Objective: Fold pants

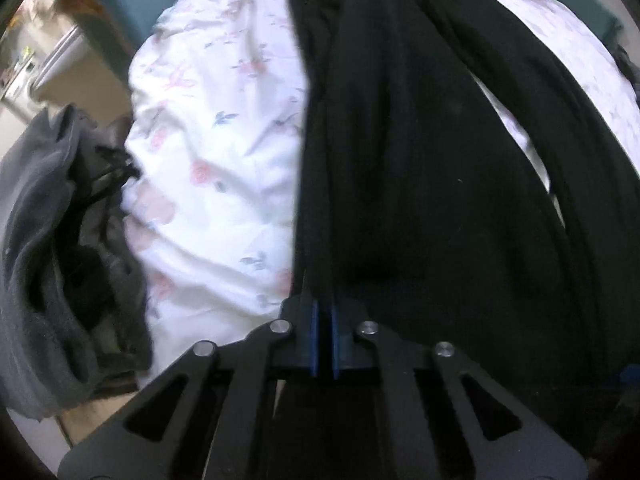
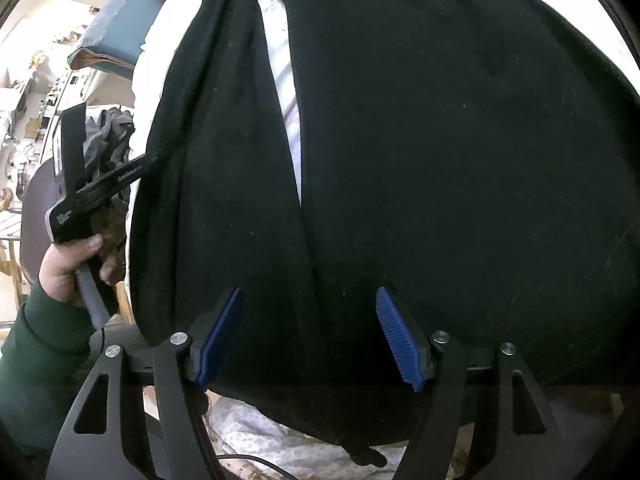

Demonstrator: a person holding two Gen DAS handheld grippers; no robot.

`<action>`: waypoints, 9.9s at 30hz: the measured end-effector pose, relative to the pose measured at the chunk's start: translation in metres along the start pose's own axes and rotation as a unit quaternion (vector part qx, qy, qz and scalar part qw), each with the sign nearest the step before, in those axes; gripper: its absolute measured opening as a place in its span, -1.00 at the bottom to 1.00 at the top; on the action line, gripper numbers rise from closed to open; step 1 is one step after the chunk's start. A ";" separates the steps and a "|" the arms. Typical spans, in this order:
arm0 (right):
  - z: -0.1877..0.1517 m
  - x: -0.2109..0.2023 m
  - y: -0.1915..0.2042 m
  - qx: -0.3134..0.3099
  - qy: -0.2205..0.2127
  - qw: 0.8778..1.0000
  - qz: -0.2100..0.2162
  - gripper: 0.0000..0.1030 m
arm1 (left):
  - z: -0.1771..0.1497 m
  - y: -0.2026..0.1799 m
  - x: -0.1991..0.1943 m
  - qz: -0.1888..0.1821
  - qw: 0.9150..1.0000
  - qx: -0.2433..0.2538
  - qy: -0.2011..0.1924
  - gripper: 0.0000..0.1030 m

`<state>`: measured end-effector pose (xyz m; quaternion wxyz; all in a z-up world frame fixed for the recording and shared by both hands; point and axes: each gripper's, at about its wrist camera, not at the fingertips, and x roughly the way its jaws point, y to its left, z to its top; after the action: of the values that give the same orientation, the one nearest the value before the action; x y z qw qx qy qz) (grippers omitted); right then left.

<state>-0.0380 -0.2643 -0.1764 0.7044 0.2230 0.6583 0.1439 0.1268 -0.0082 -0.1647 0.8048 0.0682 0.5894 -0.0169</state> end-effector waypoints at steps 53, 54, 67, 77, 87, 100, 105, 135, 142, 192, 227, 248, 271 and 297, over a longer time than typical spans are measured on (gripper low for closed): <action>-0.098 -0.039 0.023 -0.081 0.021 0.996 0.020 -0.96 | -0.180 0.092 -0.159 -0.064 0.994 -0.047 0.070 -0.89; -0.098 -0.040 0.022 -0.078 0.025 0.996 0.027 -0.96 | -0.176 0.099 -0.160 -0.056 0.995 -0.045 0.072 -0.89; -0.117 0.033 0.022 -0.117 0.141 0.979 -0.090 -0.94 | -0.186 0.064 -0.098 0.018 0.978 0.045 0.205 -0.35; -0.099 -0.015 0.033 -0.076 0.038 0.994 -0.071 -0.80 | -0.133 0.030 -0.121 -0.084 0.995 0.015 0.047 0.07; -0.079 0.045 0.044 -0.020 0.060 0.997 -0.043 -0.91 | -0.155 -0.009 -0.052 -0.045 0.991 0.061 0.108 0.07; -0.035 -0.127 0.048 -0.071 -0.173 0.982 -0.018 -0.80 | -0.098 0.017 -0.139 -0.079 0.987 -0.105 -0.093 0.19; -0.020 -0.150 0.074 -0.124 -0.224 0.967 -0.013 0.01 | -0.076 0.013 -0.166 -0.100 0.972 -0.160 -0.139 0.29; -0.073 -0.210 0.112 -0.106 -0.306 0.946 0.000 0.72 | -0.163 0.051 -0.295 -0.059 0.964 -0.142 -0.217 0.50; -0.085 -0.212 0.098 -0.102 -0.301 0.948 0.014 0.76 | -0.153 0.053 -0.308 -0.071 0.964 -0.154 -0.205 0.50; -0.020 -0.195 0.093 -0.131 -0.313 0.939 -0.044 0.99 | -0.082 0.002 -0.271 -0.024 0.976 -0.092 -0.196 0.51; -0.009 -0.215 0.126 -0.146 -0.335 0.930 -0.047 0.99 | -0.064 -0.032 -0.278 -0.049 0.970 -0.061 -0.228 0.63; 0.013 -0.207 0.110 -0.112 -0.320 0.938 -0.070 0.99 | -0.046 0.010 -0.253 -0.057 0.972 -0.083 -0.210 0.69; 0.373 -0.082 0.034 -0.156 -0.221 0.947 -0.173 0.99 | 0.294 0.066 0.033 0.018 0.990 0.015 -0.142 0.70; 0.749 0.000 0.002 -0.080 -0.206 0.939 -0.264 0.99 | 0.565 0.087 0.168 0.050 0.997 0.022 -0.048 0.70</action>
<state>0.7045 -0.3557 -0.1502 0.8528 0.0088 0.5203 -0.0441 0.7222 0.0138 -0.1495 0.8302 0.1145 0.5455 0.0073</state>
